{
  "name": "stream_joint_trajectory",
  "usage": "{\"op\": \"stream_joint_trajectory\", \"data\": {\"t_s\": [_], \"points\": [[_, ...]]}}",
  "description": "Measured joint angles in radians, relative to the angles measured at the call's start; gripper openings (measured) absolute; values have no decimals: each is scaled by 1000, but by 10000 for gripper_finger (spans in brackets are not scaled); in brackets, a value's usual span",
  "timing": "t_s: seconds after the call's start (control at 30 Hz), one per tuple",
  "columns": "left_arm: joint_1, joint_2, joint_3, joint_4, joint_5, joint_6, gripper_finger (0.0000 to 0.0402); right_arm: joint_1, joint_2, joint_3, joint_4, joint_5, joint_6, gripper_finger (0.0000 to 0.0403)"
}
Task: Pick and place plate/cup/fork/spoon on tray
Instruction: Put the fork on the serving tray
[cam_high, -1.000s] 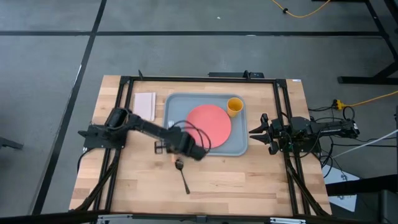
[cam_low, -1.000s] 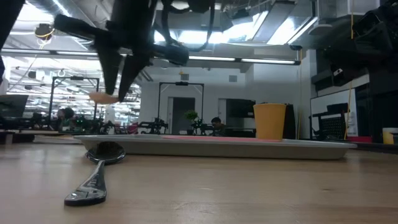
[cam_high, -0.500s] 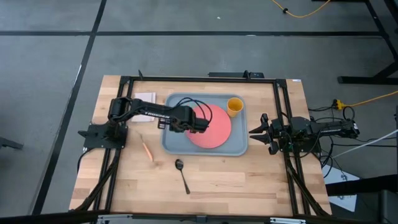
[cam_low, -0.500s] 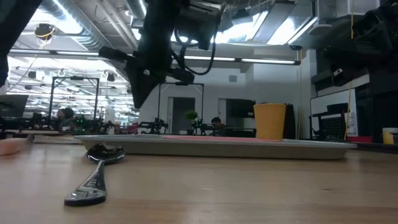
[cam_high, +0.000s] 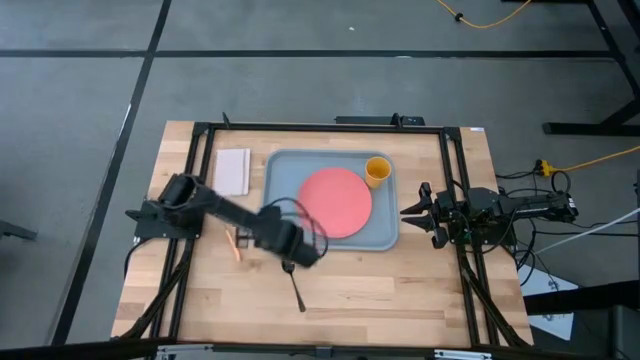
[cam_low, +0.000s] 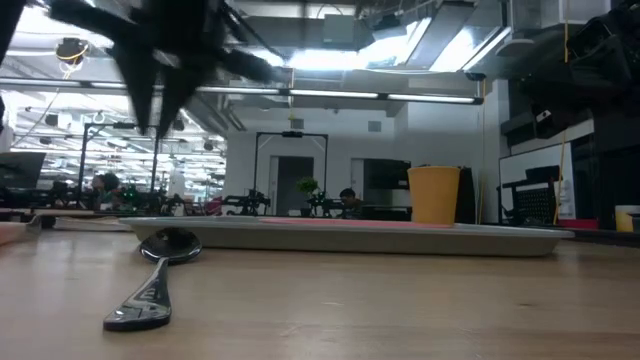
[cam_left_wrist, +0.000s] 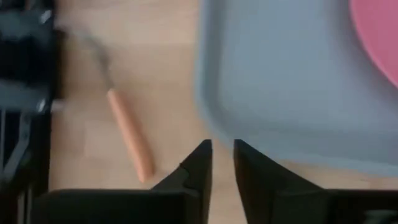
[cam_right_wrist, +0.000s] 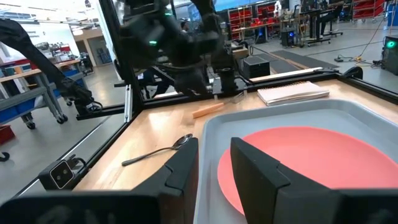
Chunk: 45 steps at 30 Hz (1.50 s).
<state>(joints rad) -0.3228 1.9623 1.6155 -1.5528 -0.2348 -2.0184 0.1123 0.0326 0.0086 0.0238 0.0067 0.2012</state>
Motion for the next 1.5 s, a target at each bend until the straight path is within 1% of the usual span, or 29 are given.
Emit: {"op": "stream_joint_trajectory", "data": {"t_s": [0.1, 0.17, 0.33, 0.47, 0.7, 0.8, 0.9, 1.17, 1.37, 1.5], "points": [[-88, -2, -6, -20, -13, -155, 90, 0, 0, 0, 0, 0, 0, 99], [-134, -2, -33, -15, -10, -241, 109, 0, 0, 0, 0, 0, 0, 99], [-180, -14, -147, -13, 63, -413, 139, 0, 0, 0, 0, 0, 0, 99], [-187, -122, -274, 81, 84, -451, 142, 0, 0, 0, 0, 0, 0, 99], [-211, -384, -624, 334, 99, -561, 145, 0, 0, 0, 0, 0, 0, 99], [-204, -441, -742, 427, 99, -564, 145, 0, 0, 0, 0, 0, 0, 99], [-193, -455, -820, 514, 90, -564, 145, 0, 0, 0, 0, 0, 0, 99], [-186, -457, -925, 654, 79, -564, 142, 0, 0, 0, 0, 0, 0, 99], [-186, -458, -925, 684, 70, -564, 140, 0, 0, 0, 0, 0, 0, 99], [-186, -457, -923, 689, 88, -576, 124, 0, 0, 0, 0, 0, 0, 99]]}}
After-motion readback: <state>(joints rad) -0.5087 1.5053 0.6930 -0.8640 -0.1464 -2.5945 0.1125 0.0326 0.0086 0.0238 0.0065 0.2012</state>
